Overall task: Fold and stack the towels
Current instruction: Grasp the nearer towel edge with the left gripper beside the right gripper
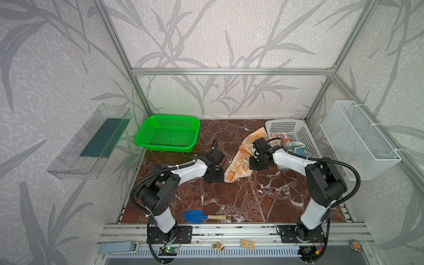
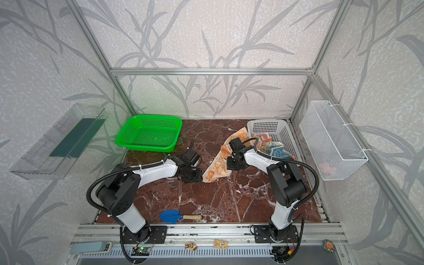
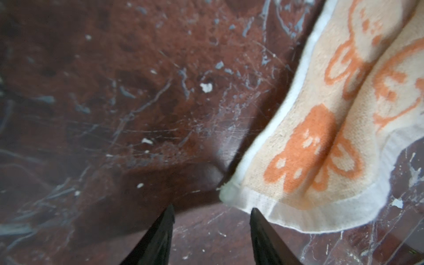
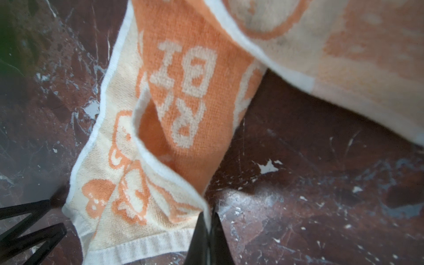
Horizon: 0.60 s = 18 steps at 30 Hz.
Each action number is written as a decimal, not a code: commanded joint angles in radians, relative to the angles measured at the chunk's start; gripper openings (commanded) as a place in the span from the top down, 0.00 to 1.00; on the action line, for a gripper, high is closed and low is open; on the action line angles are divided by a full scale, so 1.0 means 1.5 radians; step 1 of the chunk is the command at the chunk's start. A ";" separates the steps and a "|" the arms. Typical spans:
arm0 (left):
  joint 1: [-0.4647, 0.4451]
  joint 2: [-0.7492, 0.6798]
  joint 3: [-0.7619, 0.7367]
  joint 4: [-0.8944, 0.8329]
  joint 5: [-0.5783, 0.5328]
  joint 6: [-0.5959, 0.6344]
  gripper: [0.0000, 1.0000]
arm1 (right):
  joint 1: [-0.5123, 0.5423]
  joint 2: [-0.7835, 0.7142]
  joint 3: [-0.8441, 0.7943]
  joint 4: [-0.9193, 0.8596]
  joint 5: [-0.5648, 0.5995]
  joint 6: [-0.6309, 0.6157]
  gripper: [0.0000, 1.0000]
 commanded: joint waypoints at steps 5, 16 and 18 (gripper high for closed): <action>-0.010 0.030 0.006 0.044 0.022 -0.026 0.48 | -0.004 -0.015 -0.004 0.003 -0.009 -0.006 1.00; -0.048 0.103 0.046 -0.034 -0.003 0.014 0.64 | -0.006 -0.027 -0.009 -0.001 0.000 -0.007 1.00; -0.058 0.117 0.054 -0.053 -0.019 0.024 0.70 | -0.007 -0.028 -0.009 0.000 0.000 -0.007 1.00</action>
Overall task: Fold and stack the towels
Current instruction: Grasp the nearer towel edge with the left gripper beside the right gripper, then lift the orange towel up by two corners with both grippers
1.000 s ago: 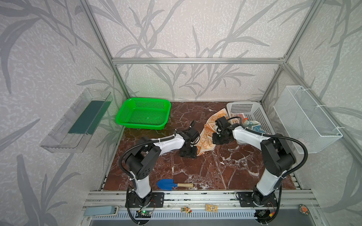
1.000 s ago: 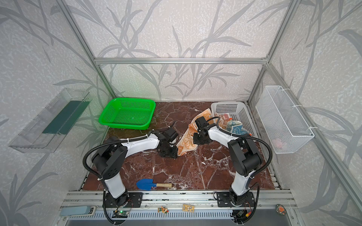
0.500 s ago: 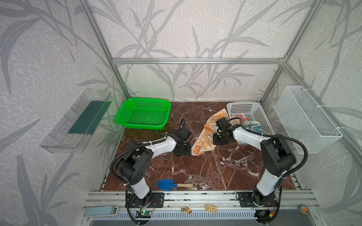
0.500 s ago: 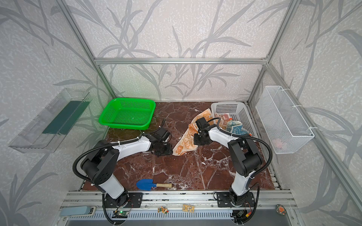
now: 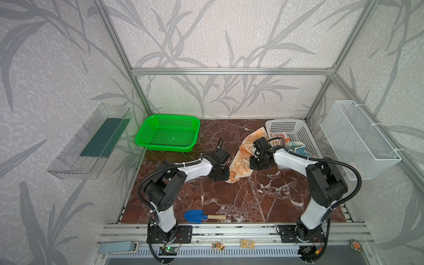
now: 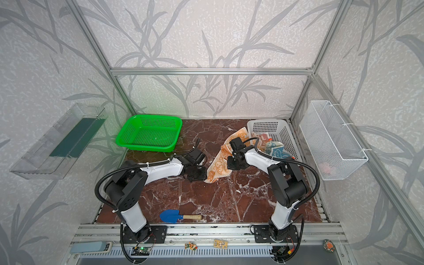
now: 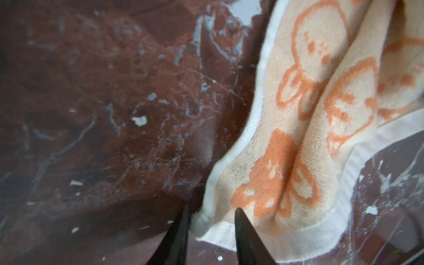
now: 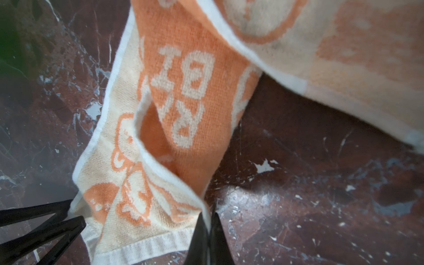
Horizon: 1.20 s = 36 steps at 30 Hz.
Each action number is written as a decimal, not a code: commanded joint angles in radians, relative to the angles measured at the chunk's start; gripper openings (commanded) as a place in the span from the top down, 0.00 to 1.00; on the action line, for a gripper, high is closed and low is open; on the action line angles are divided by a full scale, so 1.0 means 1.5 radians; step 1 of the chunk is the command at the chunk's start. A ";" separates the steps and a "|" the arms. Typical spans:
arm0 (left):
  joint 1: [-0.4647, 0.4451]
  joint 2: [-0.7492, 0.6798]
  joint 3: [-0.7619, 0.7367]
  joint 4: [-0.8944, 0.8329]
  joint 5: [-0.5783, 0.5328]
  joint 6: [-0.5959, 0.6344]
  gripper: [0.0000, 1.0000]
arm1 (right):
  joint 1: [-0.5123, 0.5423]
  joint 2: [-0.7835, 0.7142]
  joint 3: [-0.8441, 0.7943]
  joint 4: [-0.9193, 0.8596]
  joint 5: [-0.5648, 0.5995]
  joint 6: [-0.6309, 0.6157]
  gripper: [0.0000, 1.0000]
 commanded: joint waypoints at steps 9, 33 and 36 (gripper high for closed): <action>-0.018 0.049 -0.019 -0.082 -0.051 0.030 0.98 | -0.003 -0.035 0.005 -0.019 0.007 -0.015 1.00; 0.262 -0.192 0.475 -0.168 -0.030 0.052 1.00 | -0.026 -0.059 0.670 -0.281 0.031 -0.091 1.00; 0.269 -0.195 0.539 -0.190 -0.041 0.073 1.00 | -0.026 -0.042 0.790 -0.325 0.024 -0.106 1.00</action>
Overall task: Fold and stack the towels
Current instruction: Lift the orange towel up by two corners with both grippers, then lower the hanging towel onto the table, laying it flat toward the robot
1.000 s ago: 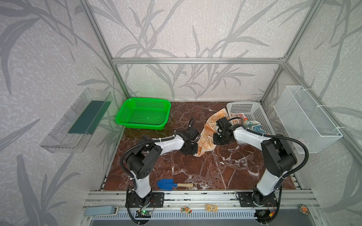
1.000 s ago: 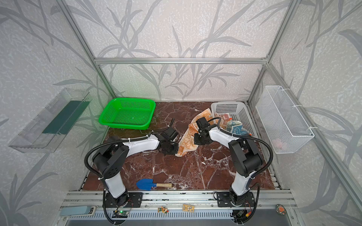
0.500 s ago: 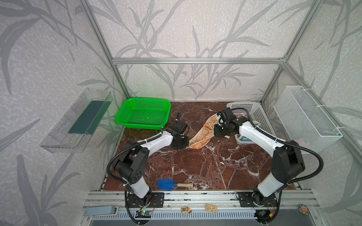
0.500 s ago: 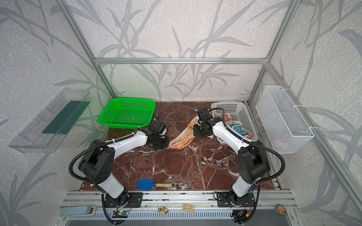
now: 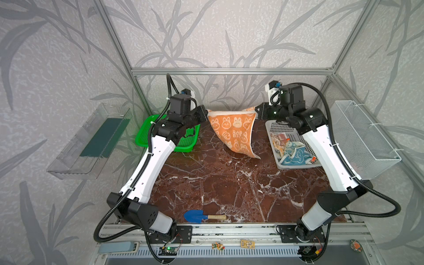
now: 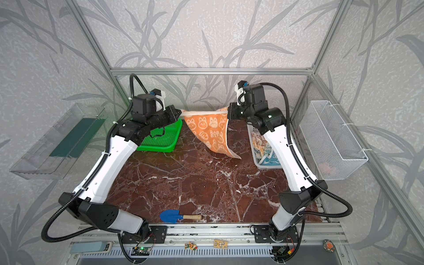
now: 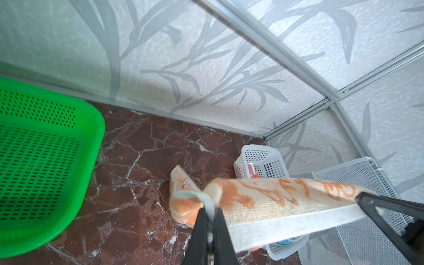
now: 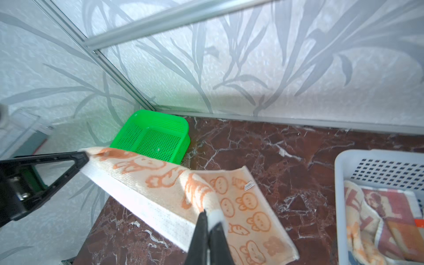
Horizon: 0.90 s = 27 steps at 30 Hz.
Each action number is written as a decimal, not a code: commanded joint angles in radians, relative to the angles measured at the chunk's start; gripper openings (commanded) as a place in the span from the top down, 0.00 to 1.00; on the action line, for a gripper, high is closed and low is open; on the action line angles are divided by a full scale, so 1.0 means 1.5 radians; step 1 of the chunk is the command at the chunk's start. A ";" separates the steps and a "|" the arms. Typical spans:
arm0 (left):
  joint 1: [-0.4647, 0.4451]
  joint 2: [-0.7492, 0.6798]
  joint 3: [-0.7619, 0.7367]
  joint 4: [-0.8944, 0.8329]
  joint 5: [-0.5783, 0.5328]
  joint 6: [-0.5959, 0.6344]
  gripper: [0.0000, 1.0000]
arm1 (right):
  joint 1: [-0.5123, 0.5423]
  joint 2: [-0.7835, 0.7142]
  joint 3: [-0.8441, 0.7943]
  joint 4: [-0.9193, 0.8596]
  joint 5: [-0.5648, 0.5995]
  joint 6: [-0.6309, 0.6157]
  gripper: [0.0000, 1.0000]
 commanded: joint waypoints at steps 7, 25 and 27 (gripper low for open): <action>0.015 -0.083 0.080 -0.073 -0.068 0.078 1.00 | -0.006 -0.038 0.140 -0.118 -0.008 -0.064 1.00; 0.009 -0.225 0.070 -0.156 -0.058 -0.017 1.00 | -0.008 -0.229 -0.056 -0.075 -0.058 -0.061 1.00; 0.012 -0.191 0.065 -0.162 -0.071 -0.009 1.00 | -0.017 -0.191 -0.049 -0.090 -0.040 -0.058 1.00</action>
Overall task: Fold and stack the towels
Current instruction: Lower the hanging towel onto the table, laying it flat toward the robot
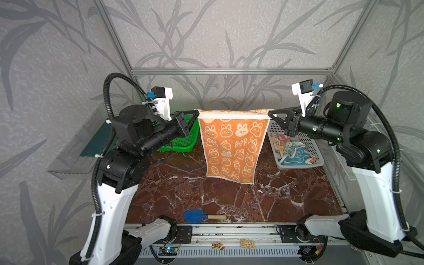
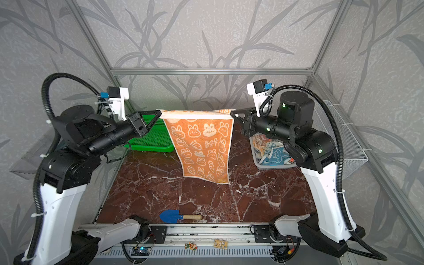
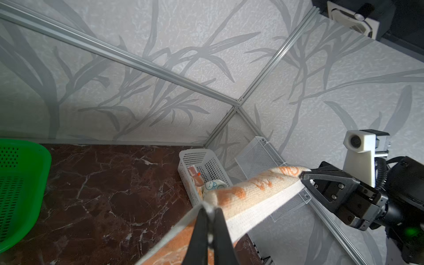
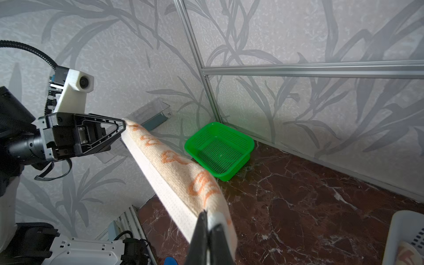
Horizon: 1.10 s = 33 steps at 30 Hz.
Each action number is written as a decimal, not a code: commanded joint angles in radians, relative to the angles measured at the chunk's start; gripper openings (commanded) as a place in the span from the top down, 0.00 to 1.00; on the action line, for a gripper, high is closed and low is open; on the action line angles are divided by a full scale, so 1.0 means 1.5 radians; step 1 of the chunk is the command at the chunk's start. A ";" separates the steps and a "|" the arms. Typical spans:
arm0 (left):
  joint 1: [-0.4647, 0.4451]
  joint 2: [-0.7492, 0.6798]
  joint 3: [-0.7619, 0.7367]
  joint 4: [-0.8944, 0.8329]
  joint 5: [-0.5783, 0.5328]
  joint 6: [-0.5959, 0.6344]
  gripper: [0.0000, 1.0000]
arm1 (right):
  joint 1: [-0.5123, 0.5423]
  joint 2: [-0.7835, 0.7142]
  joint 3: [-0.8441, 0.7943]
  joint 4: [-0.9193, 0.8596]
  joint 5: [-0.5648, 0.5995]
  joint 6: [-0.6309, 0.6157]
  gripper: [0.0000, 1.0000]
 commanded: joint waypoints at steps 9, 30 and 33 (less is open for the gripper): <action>0.071 0.288 -0.065 0.032 -0.116 0.035 1.00 | -0.125 0.255 -0.031 -0.034 0.101 0.000 1.00; 0.085 0.417 0.020 0.091 -0.159 0.102 1.00 | -0.154 0.400 -0.019 0.072 0.017 0.036 1.00; 0.086 0.420 0.014 0.085 -0.145 0.104 1.00 | -0.155 0.407 -0.013 0.048 -0.004 0.032 1.00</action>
